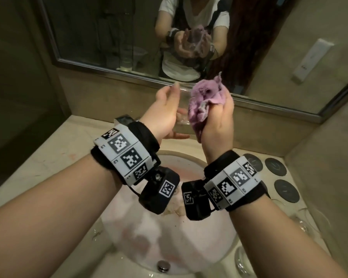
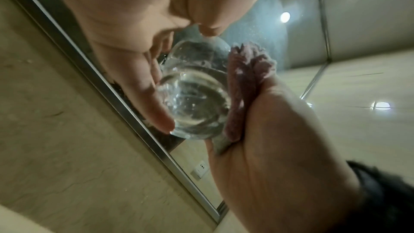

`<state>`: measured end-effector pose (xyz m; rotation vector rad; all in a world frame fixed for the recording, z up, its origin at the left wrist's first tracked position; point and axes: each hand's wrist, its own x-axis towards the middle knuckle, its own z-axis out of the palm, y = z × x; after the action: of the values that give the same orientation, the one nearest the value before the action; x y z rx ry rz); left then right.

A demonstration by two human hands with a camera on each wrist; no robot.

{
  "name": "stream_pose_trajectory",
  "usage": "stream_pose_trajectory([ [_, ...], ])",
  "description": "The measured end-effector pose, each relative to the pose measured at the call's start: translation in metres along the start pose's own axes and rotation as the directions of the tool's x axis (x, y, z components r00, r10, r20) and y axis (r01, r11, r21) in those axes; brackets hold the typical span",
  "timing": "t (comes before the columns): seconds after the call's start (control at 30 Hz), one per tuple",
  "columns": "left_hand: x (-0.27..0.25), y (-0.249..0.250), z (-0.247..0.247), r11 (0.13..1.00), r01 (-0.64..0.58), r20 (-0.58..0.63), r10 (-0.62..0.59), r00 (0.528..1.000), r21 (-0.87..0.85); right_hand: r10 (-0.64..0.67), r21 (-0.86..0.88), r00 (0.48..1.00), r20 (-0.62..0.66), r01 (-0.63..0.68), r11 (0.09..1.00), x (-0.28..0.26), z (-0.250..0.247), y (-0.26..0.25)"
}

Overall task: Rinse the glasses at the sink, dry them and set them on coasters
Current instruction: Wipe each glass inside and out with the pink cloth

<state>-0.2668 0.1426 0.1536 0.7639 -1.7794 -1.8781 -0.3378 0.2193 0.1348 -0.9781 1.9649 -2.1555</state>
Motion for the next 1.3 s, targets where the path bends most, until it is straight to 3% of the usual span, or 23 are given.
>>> stream_pose_trajectory([
  [0.07, -0.002, 0.002, 0.003, 0.998, 0.039, 0.030, -0.038, 0.999, -0.047, -0.051, -0.101, 0.997, 0.054, 0.057, 0.993, 0.002, -0.001, 0.000],
  [0.13, -0.002, 0.001, 0.000, 0.996, 0.077, 0.080, -0.074, 0.994, -0.039, 0.019, -0.128, 0.993, 0.113, -0.004, 0.992, 0.005, -0.005, 0.000],
  [0.2, -0.001, -0.003, -0.004, 0.997, 0.071, 0.197, -0.066, 0.978, -0.017, 0.203, 0.028, 0.973, 0.112, -0.207, 0.978, 0.010, -0.012, 0.002],
  [0.27, 0.001, -0.010, -0.007, 0.992, 0.106, 0.345, -0.077, 0.935, -0.068, 0.424, 0.244, 0.895, 0.137, -0.445, 0.862, 0.015, -0.019, 0.004],
  [0.3, 0.003, -0.013, -0.008, 0.984, 0.142, 0.398, -0.088, 0.913, -0.107, 0.469, 0.320, 0.867, 0.166, -0.497, 0.806, 0.016, -0.021, 0.005],
  [0.4, 0.005, -0.011, -0.001, 0.971, 0.171, 0.357, -0.101, 0.929, -0.168, 0.453, 0.375, 0.887, 0.087, -0.450, 0.810, 0.019, -0.024, 0.006],
  [0.47, 0.005, -0.006, 0.001, 0.977, 0.137, 0.235, -0.096, 0.967, -0.166, 0.407, 0.323, 0.913, 0.041, -0.397, 0.859, 0.016, -0.023, 0.002],
  [0.57, 0.008, -0.003, 0.001, 0.989, 0.080, 0.063, -0.073, 0.995, -0.124, 0.233, 0.205, 0.970, 0.069, -0.242, 0.948, 0.011, -0.014, -0.001],
  [0.7, 0.007, -0.003, 0.005, 0.968, 0.067, 0.079, -0.050, 0.996, -0.241, 0.051, 0.111, 0.992, 0.113, -0.064, 0.992, 0.011, 0.004, -0.005],
  [0.77, 0.007, -0.009, -0.001, 0.957, 0.099, 0.165, -0.055, 0.985, -0.273, 0.131, 0.174, 0.980, 0.149, -0.157, 0.972, 0.017, 0.004, -0.009],
  [0.87, 0.011, -0.016, -0.010, 0.934, 0.136, 0.361, -0.009, 0.933, -0.330, 0.334, 0.367, 0.902, 0.275, -0.419, 0.830, 0.025, -0.006, -0.006],
  [0.97, 0.010, -0.013, -0.012, 0.891, 0.127, 0.380, 0.054, 0.923, -0.435, 0.417, 0.449, 0.842, 0.341, -0.536, 0.715, 0.027, -0.008, -0.004],
  [1.07, 0.009, -0.004, -0.012, 0.925, 0.113, 0.366, 0.031, 0.930, -0.364, 0.432, 0.528, 0.864, 0.257, -0.501, 0.686, 0.029, -0.010, -0.004],
  [1.13, 0.009, 0.001, -0.010, 0.969, 0.007, 0.221, 0.049, 0.974, -0.245, 0.415, 0.537, 0.899, 0.139, -0.420, 0.732, 0.033, -0.014, -0.010],
  [1.2, 0.008, 0.007, -0.004, 0.985, -0.156, 0.080, 0.162, 0.984, -0.076, 0.367, 0.454, 0.925, 0.103, -0.372, 0.810, 0.030, -0.015, -0.017],
  [1.3, 0.009, 0.010, 0.003, 0.975, -0.219, 0.012, 0.219, 0.976, -0.035, 0.138, 0.337, 0.986, 0.089, -0.160, 0.928, 0.016, -0.007, -0.017],
])
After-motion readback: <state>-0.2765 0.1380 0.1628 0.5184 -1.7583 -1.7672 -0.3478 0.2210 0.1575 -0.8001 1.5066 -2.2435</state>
